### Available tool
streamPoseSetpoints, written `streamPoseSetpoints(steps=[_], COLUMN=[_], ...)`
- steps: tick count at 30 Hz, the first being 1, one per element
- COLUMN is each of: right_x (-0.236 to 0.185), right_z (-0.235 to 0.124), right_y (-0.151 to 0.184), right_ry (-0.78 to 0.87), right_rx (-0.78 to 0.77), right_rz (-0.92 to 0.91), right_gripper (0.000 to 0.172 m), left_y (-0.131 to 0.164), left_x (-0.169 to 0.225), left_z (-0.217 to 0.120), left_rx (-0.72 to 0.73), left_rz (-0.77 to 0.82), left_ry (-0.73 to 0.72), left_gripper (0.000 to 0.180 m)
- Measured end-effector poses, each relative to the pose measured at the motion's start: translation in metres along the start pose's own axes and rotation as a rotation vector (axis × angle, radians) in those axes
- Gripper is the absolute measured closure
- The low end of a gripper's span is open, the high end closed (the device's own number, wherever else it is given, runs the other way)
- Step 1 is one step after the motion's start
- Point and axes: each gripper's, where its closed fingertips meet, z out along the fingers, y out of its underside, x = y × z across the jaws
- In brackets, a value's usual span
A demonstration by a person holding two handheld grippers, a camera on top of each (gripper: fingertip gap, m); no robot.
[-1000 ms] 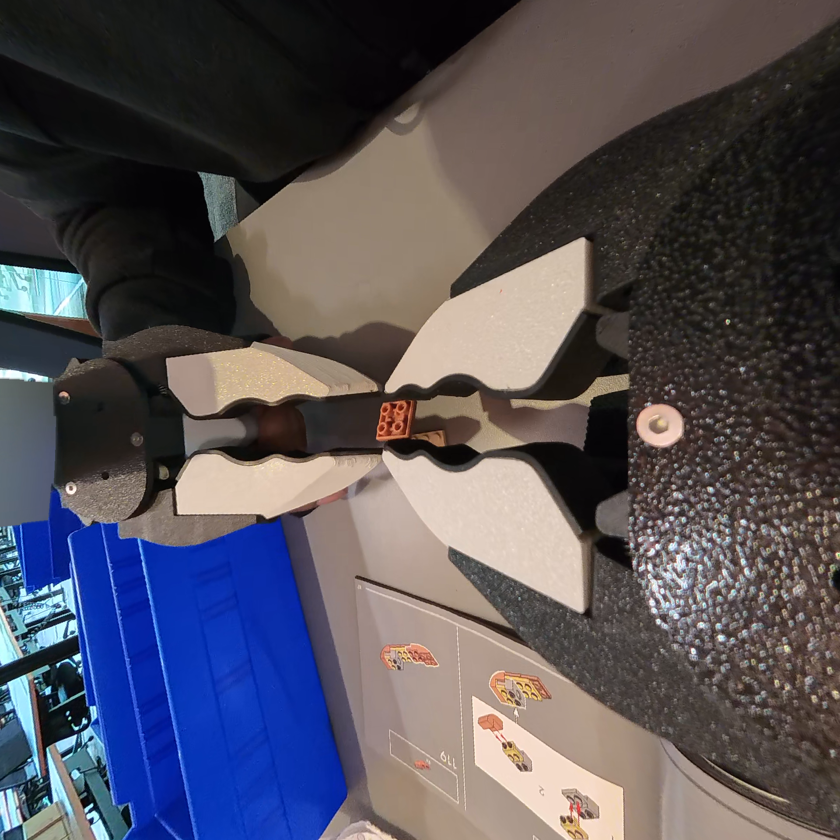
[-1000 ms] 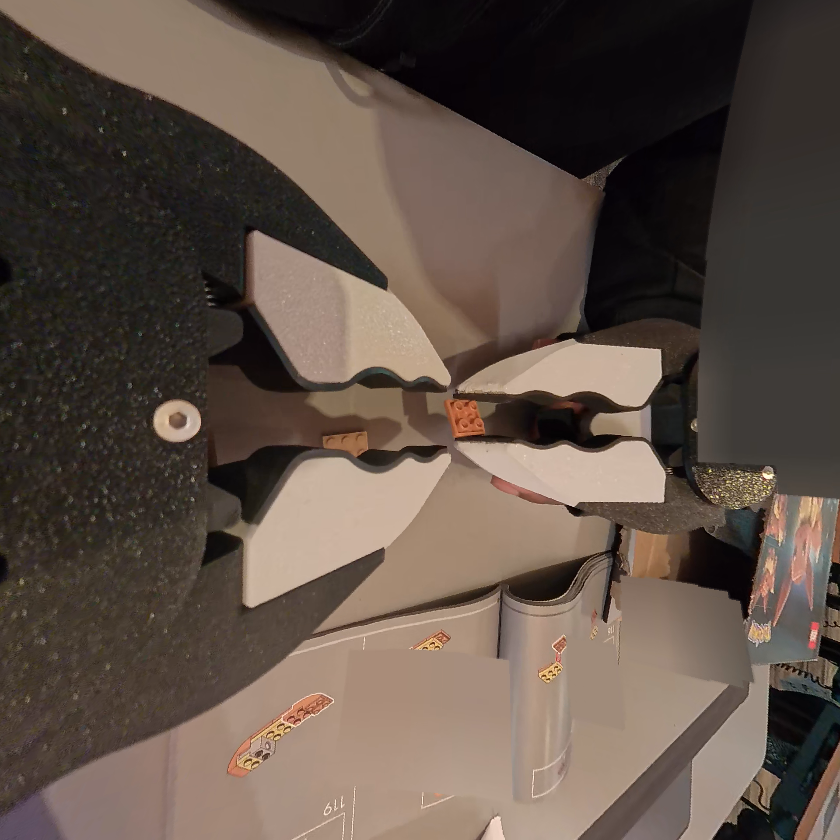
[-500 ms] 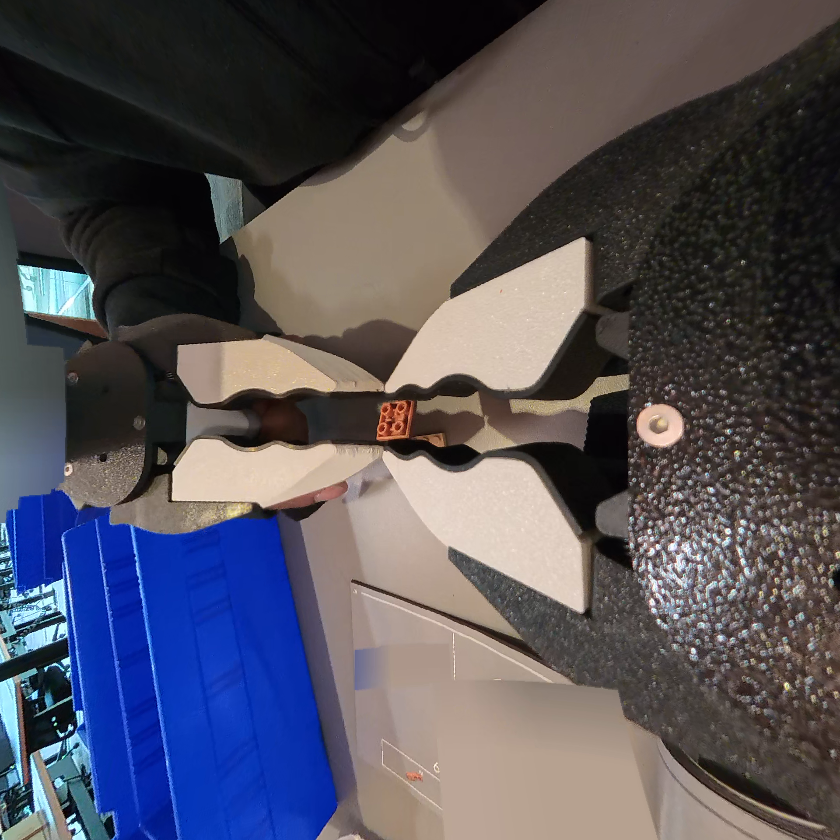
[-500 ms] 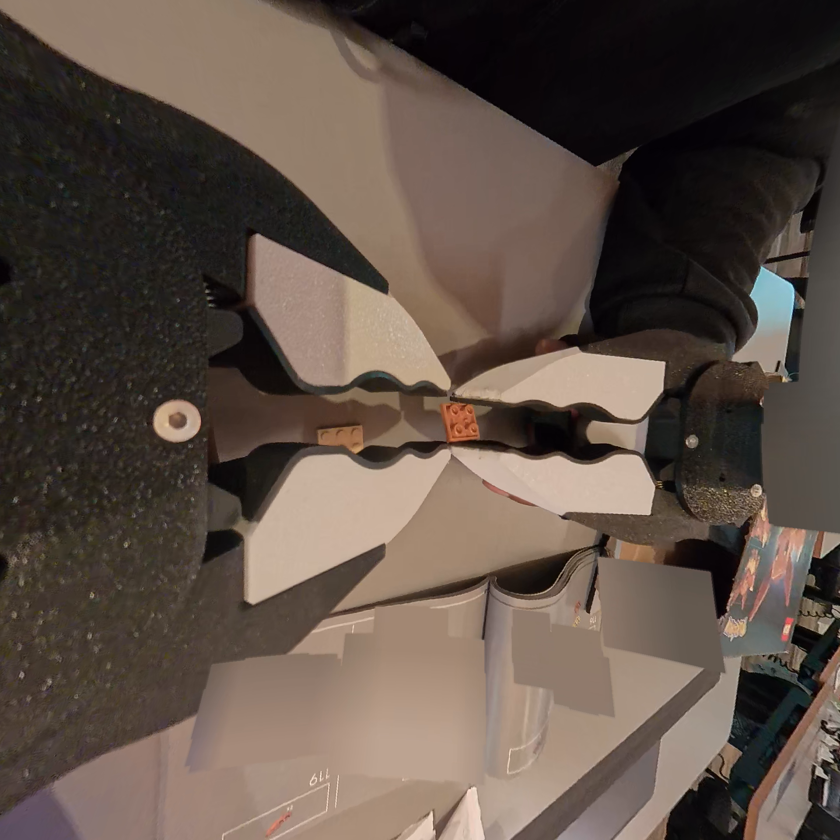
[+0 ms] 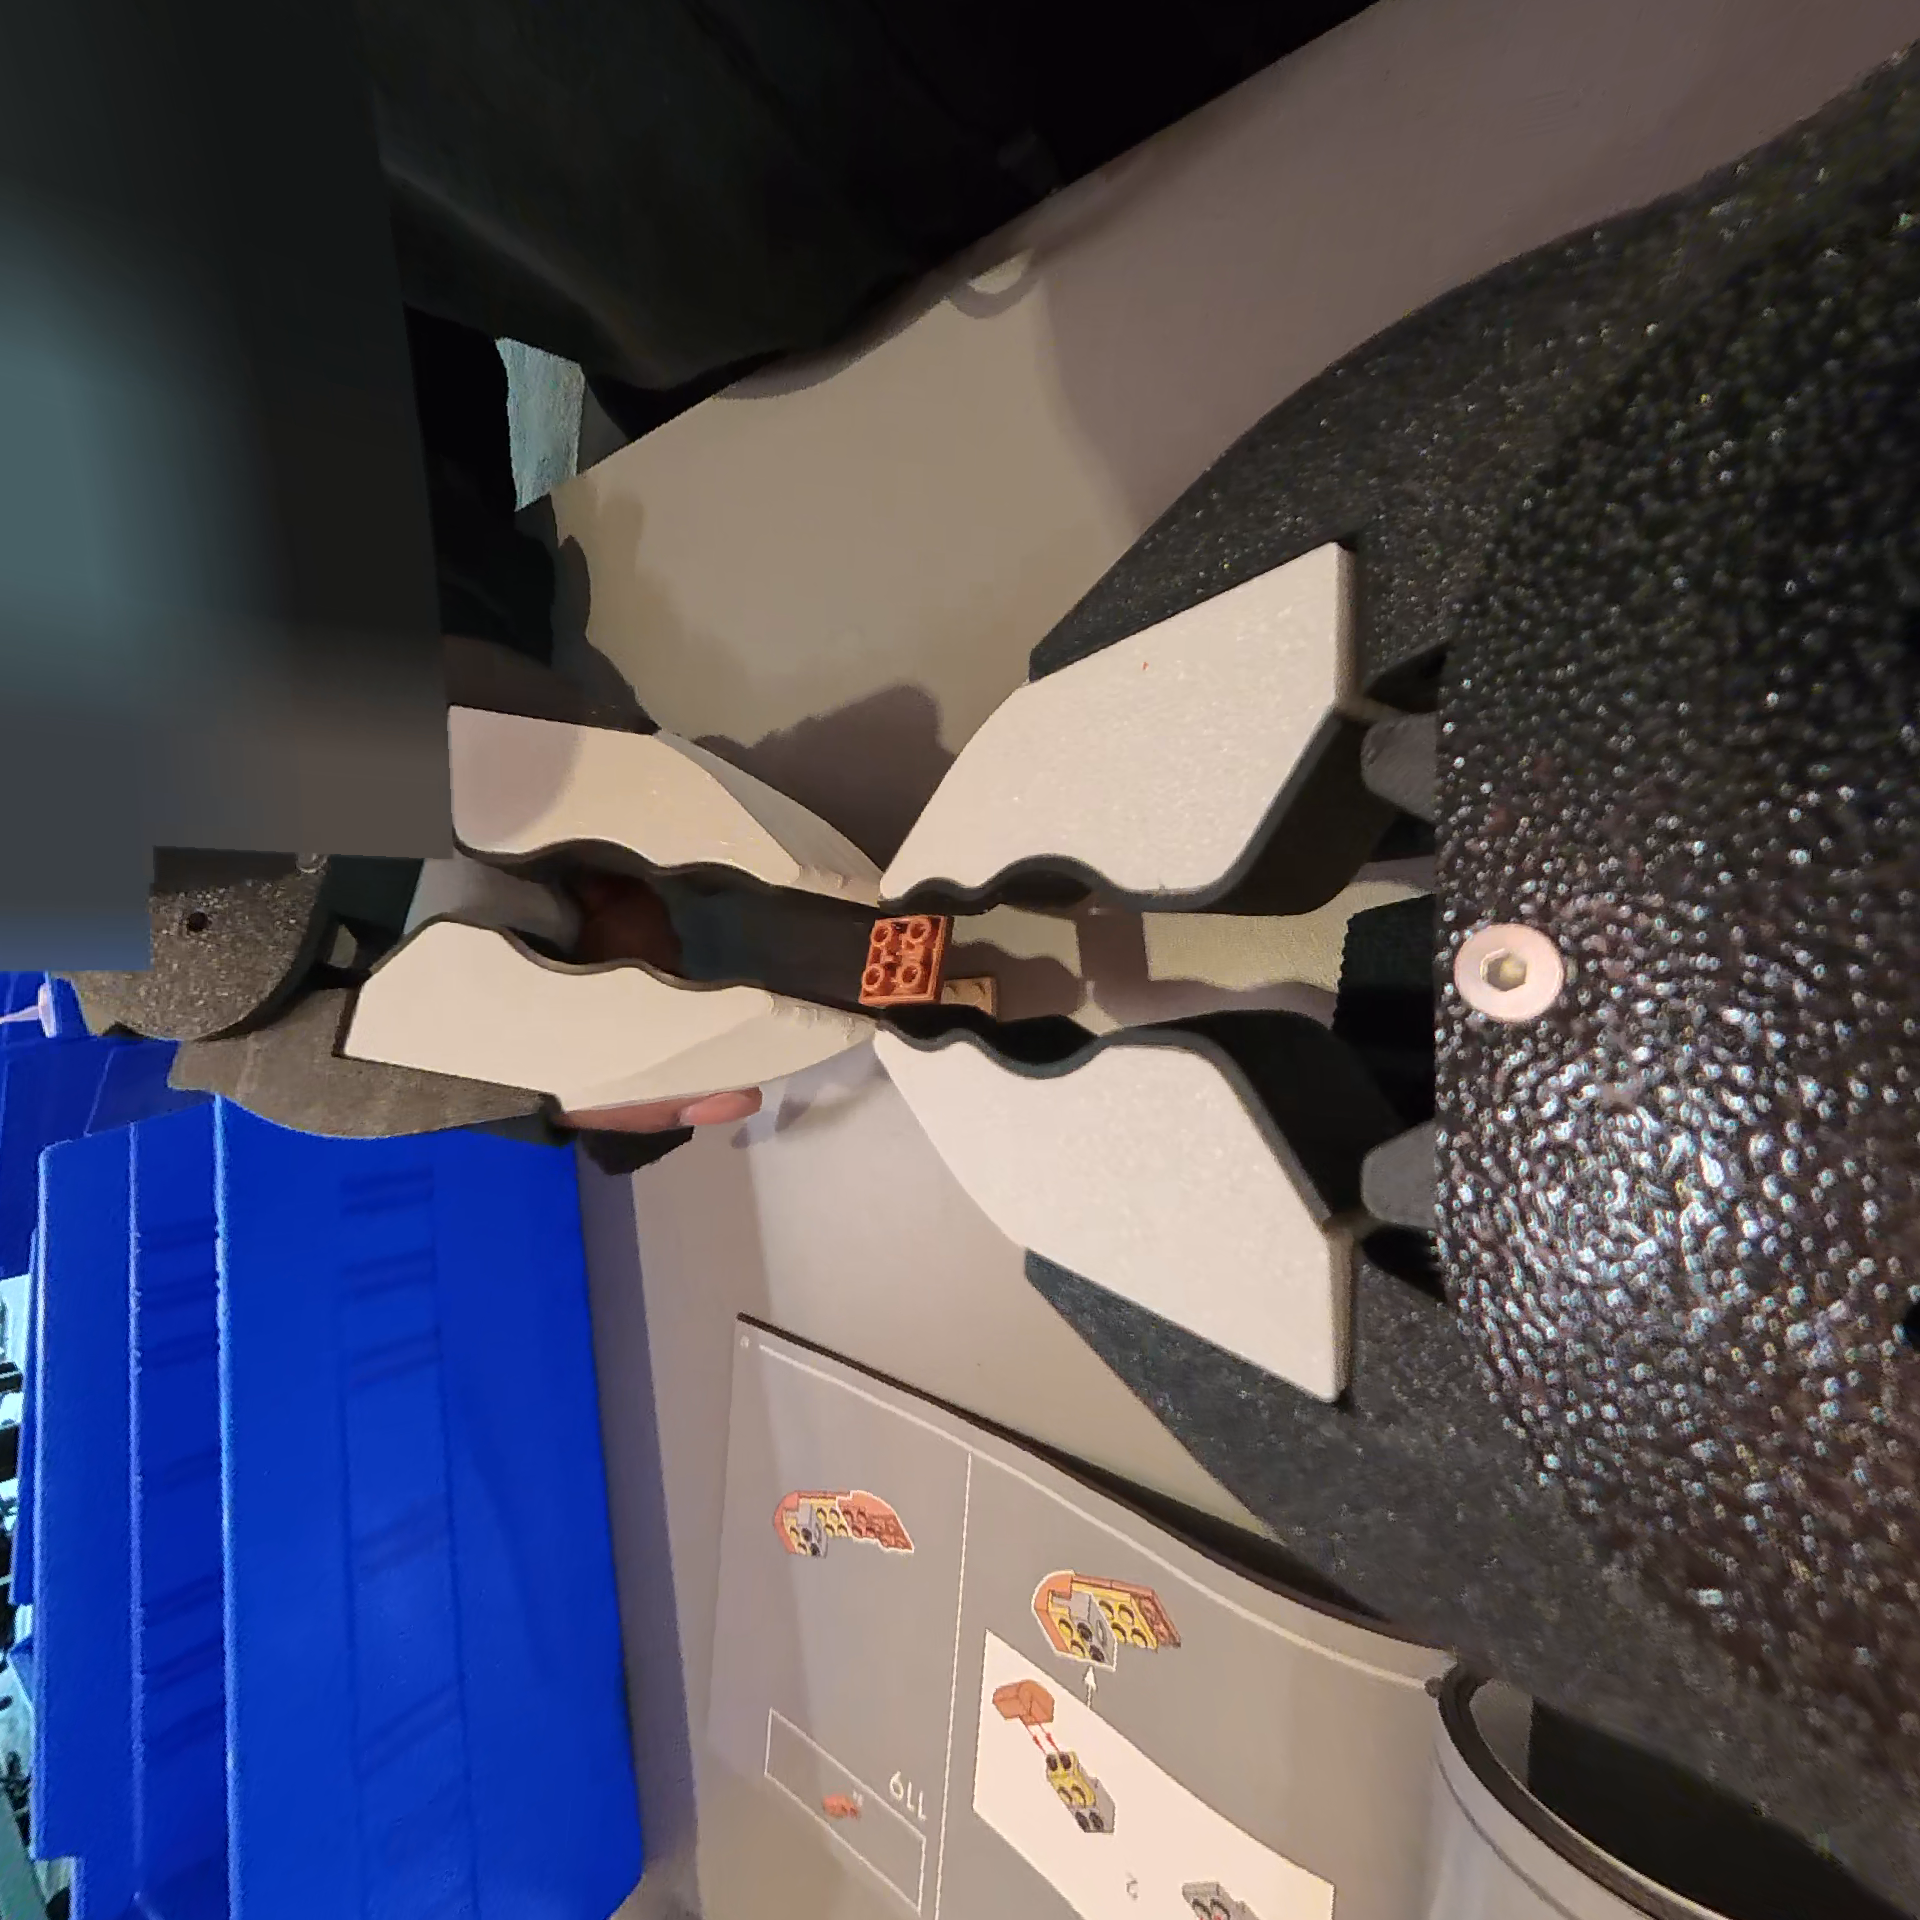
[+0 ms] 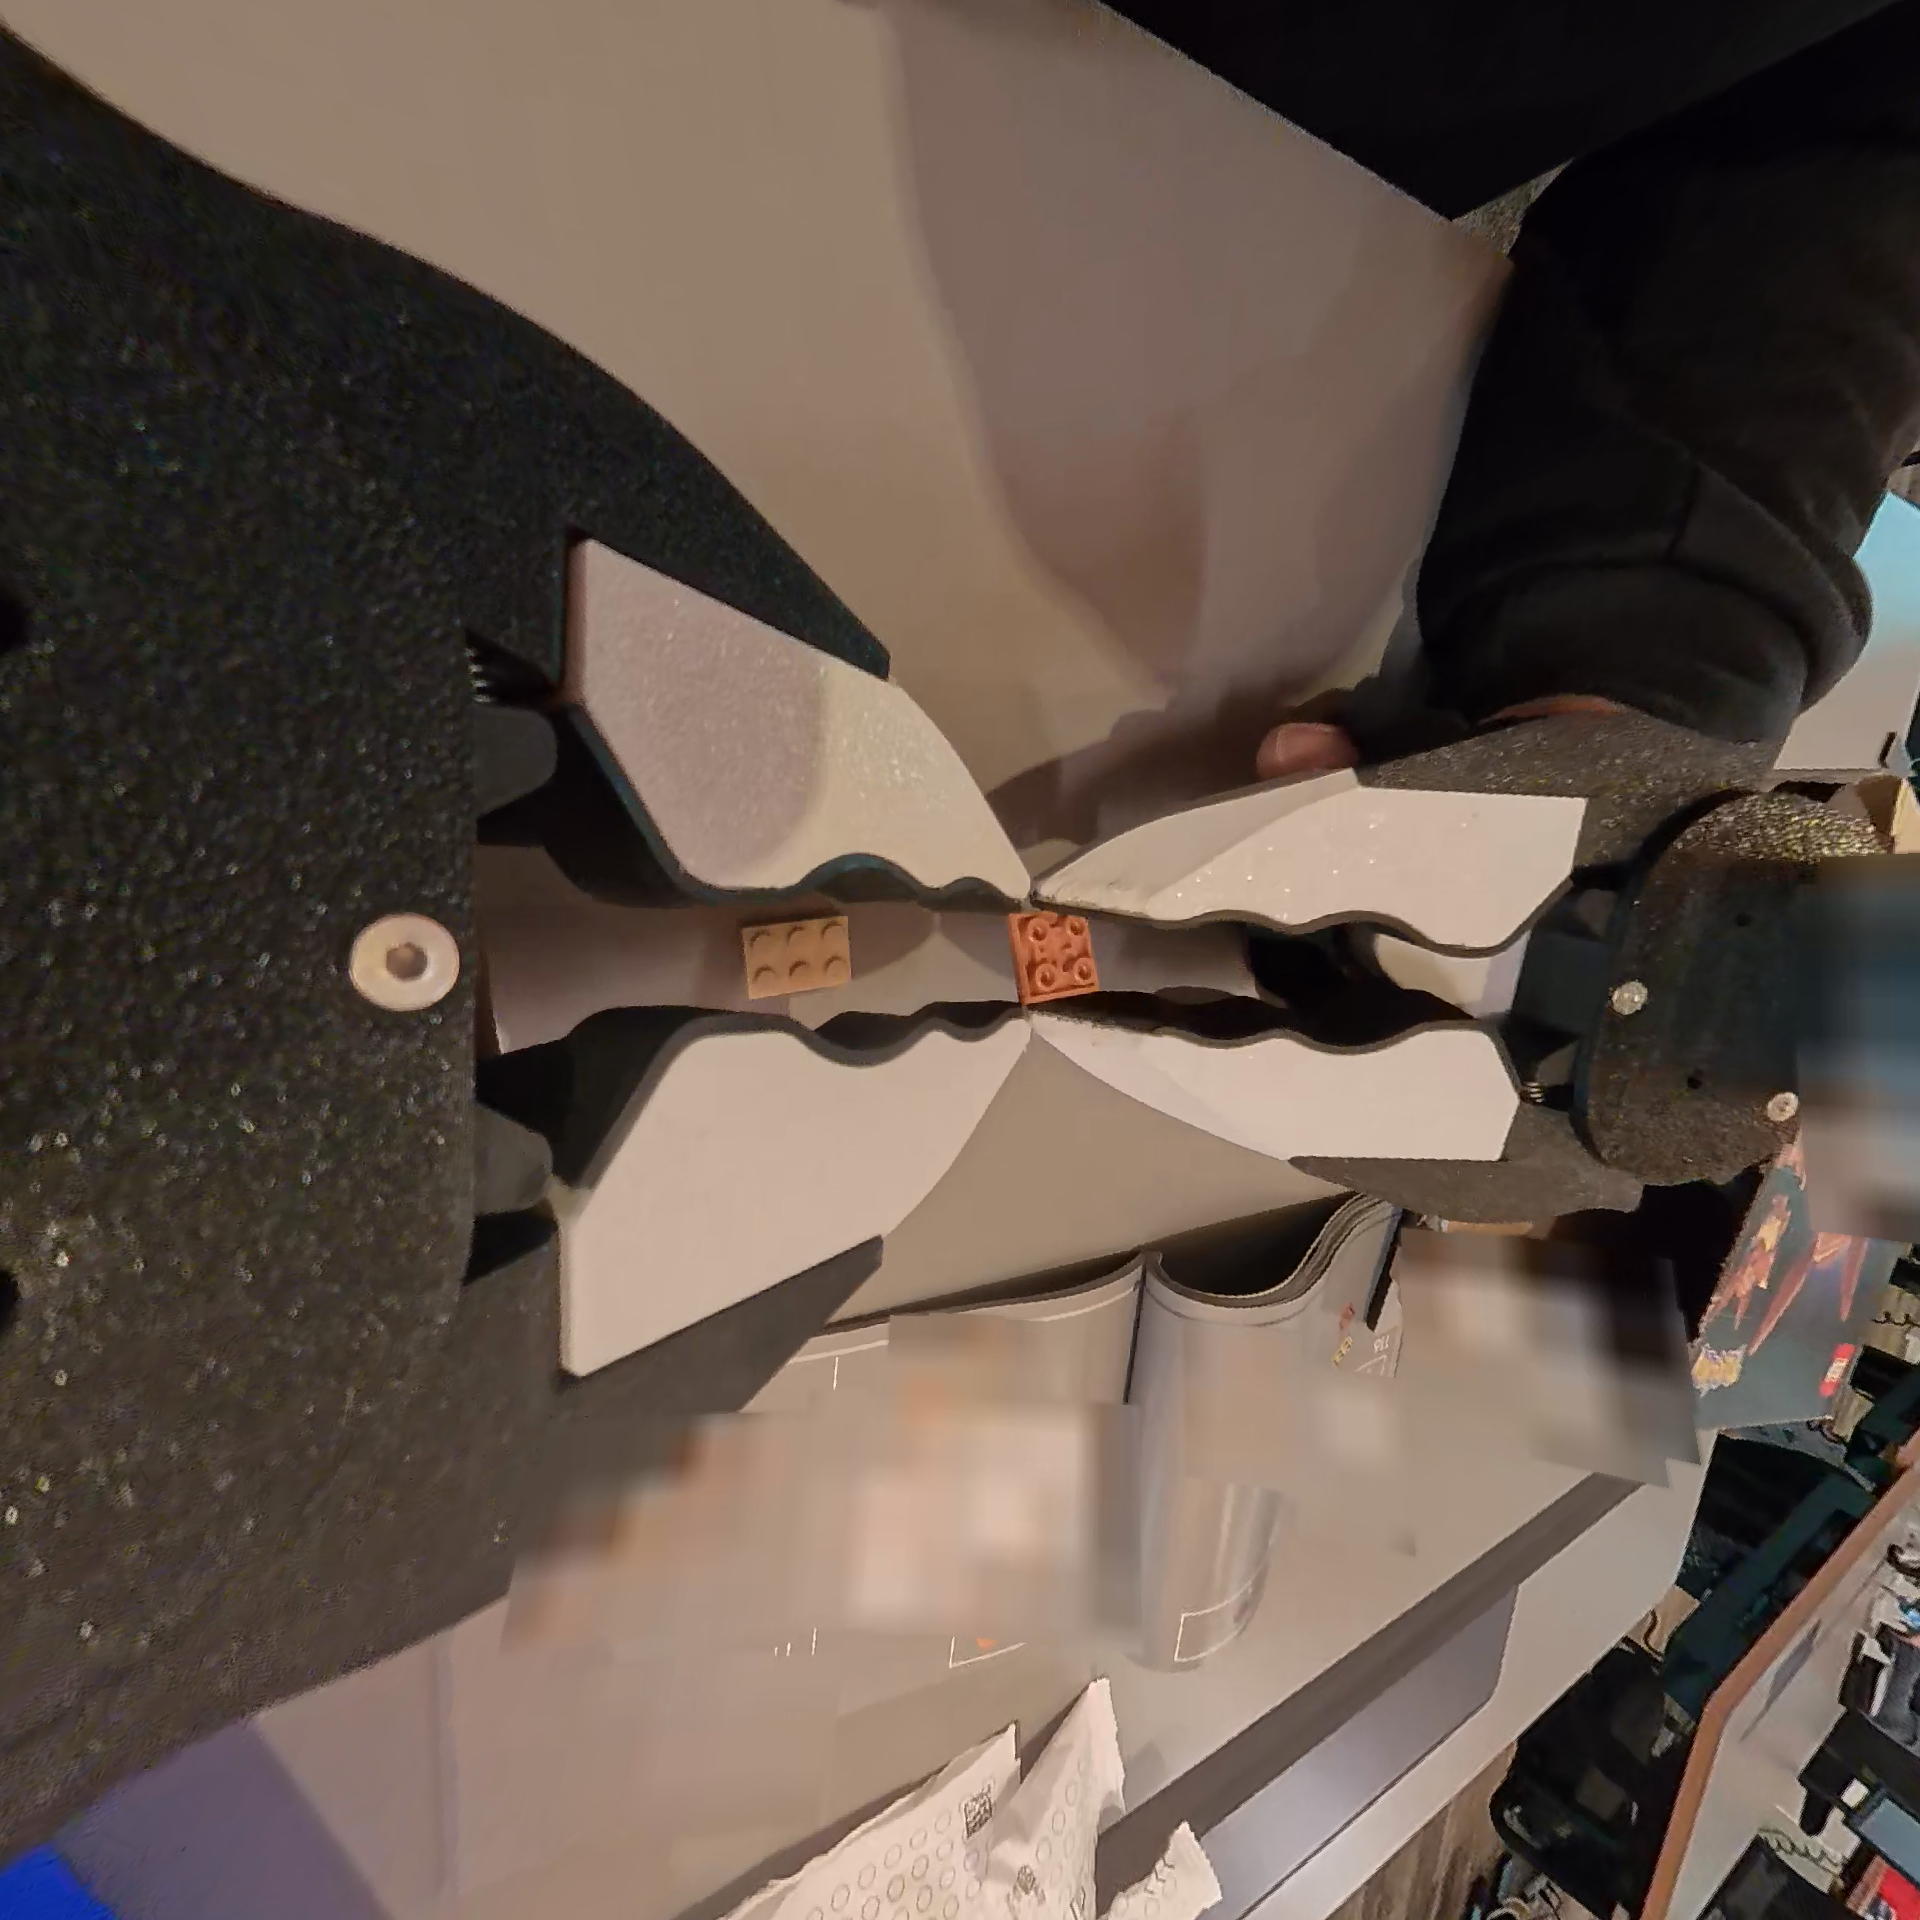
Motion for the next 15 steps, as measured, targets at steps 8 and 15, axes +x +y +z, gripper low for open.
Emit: streamPoseSetpoints(steps=[8, 15], right_x=[0.0044, 0.0060], right_z=[0.0017, 0.0019], right_y=[0.0057, 0.0068], right_ry=[0.032, 0.048], right_rx=[-0.035, -0.040], right_rz=[-0.003, -0.019], right_gripper=[0.157, 0.160], left_y=[0.0043, 0.0052], left_x=[-0.0059, -0.0094], left_z=[0.0026, 0.0027], left_rx=[-0.033, -0.039], left_rz=[-0.008, -0.021], left_ry=[-0.051, -0.074], left_gripper=[0.164, 0.164])
